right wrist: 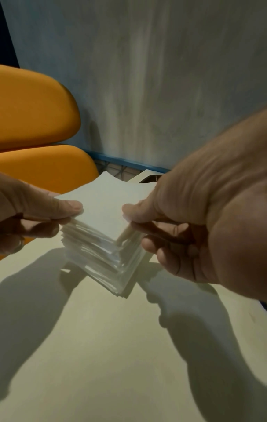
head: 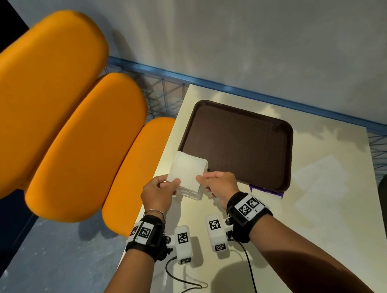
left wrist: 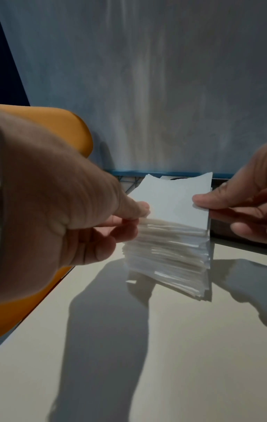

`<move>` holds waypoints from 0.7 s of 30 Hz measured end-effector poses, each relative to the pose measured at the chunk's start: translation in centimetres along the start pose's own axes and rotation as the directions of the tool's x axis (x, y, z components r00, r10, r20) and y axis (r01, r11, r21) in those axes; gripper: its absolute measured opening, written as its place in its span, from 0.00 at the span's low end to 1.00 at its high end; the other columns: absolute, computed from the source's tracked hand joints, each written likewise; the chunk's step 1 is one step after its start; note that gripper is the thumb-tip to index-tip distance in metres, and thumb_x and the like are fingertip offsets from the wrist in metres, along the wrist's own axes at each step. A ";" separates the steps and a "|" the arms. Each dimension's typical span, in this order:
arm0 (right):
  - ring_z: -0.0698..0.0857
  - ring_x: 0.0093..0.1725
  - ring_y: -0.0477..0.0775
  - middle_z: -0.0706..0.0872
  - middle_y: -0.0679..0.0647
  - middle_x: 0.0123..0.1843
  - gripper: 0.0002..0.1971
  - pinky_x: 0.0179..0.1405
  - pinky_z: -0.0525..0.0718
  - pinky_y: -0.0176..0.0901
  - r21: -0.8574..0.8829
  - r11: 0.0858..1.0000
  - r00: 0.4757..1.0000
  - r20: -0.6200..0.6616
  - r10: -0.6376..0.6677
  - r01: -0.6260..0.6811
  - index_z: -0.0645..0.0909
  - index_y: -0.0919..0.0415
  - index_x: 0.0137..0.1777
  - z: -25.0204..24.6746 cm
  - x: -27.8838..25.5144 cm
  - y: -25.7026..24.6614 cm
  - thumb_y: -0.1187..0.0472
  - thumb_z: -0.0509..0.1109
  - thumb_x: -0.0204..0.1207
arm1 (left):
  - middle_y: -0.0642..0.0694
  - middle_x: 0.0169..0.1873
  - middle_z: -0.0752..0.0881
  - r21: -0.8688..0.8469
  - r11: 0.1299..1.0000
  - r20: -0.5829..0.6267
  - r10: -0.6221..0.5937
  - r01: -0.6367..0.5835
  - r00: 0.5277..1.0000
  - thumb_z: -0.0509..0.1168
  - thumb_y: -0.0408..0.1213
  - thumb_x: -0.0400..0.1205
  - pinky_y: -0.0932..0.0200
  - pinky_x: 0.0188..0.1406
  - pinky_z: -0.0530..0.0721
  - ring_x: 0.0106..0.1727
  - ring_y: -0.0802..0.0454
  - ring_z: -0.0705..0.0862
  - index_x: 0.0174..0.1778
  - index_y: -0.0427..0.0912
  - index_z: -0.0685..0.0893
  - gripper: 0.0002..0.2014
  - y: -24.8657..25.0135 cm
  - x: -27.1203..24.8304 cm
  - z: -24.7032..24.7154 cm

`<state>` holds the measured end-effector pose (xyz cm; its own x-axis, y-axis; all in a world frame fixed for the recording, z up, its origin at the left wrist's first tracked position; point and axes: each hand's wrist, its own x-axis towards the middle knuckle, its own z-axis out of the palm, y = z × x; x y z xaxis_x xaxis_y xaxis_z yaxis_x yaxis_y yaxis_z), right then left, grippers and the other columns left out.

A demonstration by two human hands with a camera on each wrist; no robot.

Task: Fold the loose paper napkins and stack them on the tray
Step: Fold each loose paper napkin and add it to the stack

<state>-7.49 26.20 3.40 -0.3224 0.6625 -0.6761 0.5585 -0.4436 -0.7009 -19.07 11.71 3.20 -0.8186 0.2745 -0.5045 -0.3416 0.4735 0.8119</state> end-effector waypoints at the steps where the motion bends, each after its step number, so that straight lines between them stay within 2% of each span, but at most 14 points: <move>1: 0.87 0.36 0.49 0.95 0.52 0.43 0.11 0.36 0.84 0.42 -0.004 1.000 1.000 -0.002 0.007 -0.007 0.92 0.53 0.48 0.0 0.1 0.2 0.54 0.90 0.71 | 0.48 0.38 0.94 -0.002 1.000 -0.008 -0.007 0.007 1.000 0.84 0.42 0.75 0.46 0.43 0.93 0.40 0.48 0.94 0.48 0.54 0.89 0.11 0.0 0.0 0.0; 7: 0.89 0.39 0.50 0.96 0.54 0.47 0.12 0.40 0.86 0.43 0.004 1.000 1.000 -0.015 0.024 -0.024 0.93 0.53 0.46 0.1 0.7 0.7 0.54 0.92 0.67 | 0.47 0.42 0.94 0.018 0.999 -0.031 -0.028 0.028 0.999 0.84 0.45 0.75 0.44 0.46 0.94 0.39 0.52 0.94 0.59 0.50 0.88 0.19 -0.1 0.0 0.0; 10: 0.94 0.47 0.52 0.97 0.51 0.46 0.13 0.51 0.94 0.51 0.028 1.000 0.999 -0.035 -0.003 0.004 0.94 0.53 0.43 0.1 0.8 0.8 0.54 0.94 0.63 | 0.49 0.43 0.93 0.031 0.999 -0.046 -0.041 0.043 0.998 0.84 0.47 0.74 0.42 0.48 0.94 0.39 0.52 0.94 0.63 0.49 0.87 0.23 -0.1 -0.1 -0.1; 11: 0.94 0.49 0.52 0.97 0.49 0.46 0.13 0.54 0.95 0.53 0.022 1.000 0.999 -0.044 -0.020 0.021 0.94 0.53 0.43 -0.3 0.7 0.8 0.53 0.93 0.63 | 0.50 0.43 0.93 0.041 0.998 -0.054 -0.043 0.045 0.998 0.84 0.48 0.73 0.43 0.49 0.94 0.39 0.53 0.94 0.64 0.49 0.86 0.25 0.0 -0.2 -0.2; 13: 0.95 0.50 0.51 0.96 0.48 0.45 0.15 0.54 0.95 0.51 0.001 0.998 0.996 -0.060 -0.060 0.060 0.93 0.52 0.46 -2.1 0.3 1.1 0.52 0.93 0.63 | 0.50 0.44 0.92 0.056 0.997 -0.072 -0.053 0.057 0.996 0.84 0.49 0.73 0.44 0.49 0.93 0.38 0.53 0.93 0.66 0.49 0.83 0.28 -0.1 -0.6 -0.3; 15: 0.95 0.50 0.50 0.95 0.46 0.45 0.22 0.53 0.95 0.54 -0.042 0.994 0.991 -0.081 -0.108 0.105 0.92 0.50 0.49 -4.7 -0.1 2.6 0.46 0.93 0.58 | 0.50 0.43 0.92 0.050 0.997 -0.119 -0.055 0.061 0.991 0.85 0.53 0.72 0.44 0.51 0.92 0.41 0.52 0.93 0.65 0.52 0.80 0.30 -0.5 -1.1 -0.7; 16: 0.94 0.51 0.49 0.95 0.46 0.47 0.25 0.55 0.95 0.56 -0.107 0.988 0.987 -0.103 -0.126 0.115 0.91 0.48 0.51 -6.6 -0.5 4.0 0.44 0.92 0.56 | 0.49 0.42 0.92 0.059 0.997 -0.135 -0.034 0.042 0.990 0.85 0.56 0.71 0.43 0.53 0.91 0.45 0.49 0.93 0.64 0.53 0.80 0.31 -0.8 -1.4 -0.6; 18: 0.91 0.59 0.50 0.92 0.47 0.58 0.26 0.63 0.91 0.57 -0.356 0.927 0.973 -0.148 -0.179 0.116 0.88 0.48 0.59 -11.0 -1.5 7.4 0.46 0.89 0.60 | 0.45 0.41 0.91 0.104 0.994 -0.132 0.031 -0.018 0.991 0.83 0.57 0.72 0.42 0.54 0.89 0.49 0.44 0.91 0.63 0.52 0.80 0.29 -1.1 -2.5 -0.4; 20: 0.85 0.67 0.55 0.87 0.51 0.66 0.28 0.70 0.84 0.51 -0.617 0.786 0.953 -0.210 -0.218 0.044 0.85 0.51 0.68 -15.7 -3.2 10.8 0.51 0.87 0.68 | 0.43 0.42 0.89 0.162 0.983 -0.064 0.095 -0.083 0.993 0.82 0.52 0.76 0.45 0.51 0.85 0.49 0.42 0.89 0.62 0.50 0.81 0.24 -1.2 -4.3 0.5; 21: 0.81 0.71 0.57 0.83 0.52 0.70 0.30 0.72 0.81 0.49 -0.691 0.722 0.949 -0.224 -0.220 0.005 0.82 0.51 0.73 -18.0 -4.1 12.6 0.52 0.85 0.71 | 0.45 0.41 0.88 0.196 0.973 -0.019 0.123 -0.117 0.992 0.81 0.51 0.77 0.48 0.50 0.83 0.48 0.44 0.87 0.60 0.50 0.82 0.22 -1.2 -5.3 1.1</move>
<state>14.61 28.72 1.37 -0.2581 0.8617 -0.4370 0.9304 0.0999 -0.3526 -13.80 10.57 4.57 -0.8630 0.3149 -0.3950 -0.1459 0.5931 0.7918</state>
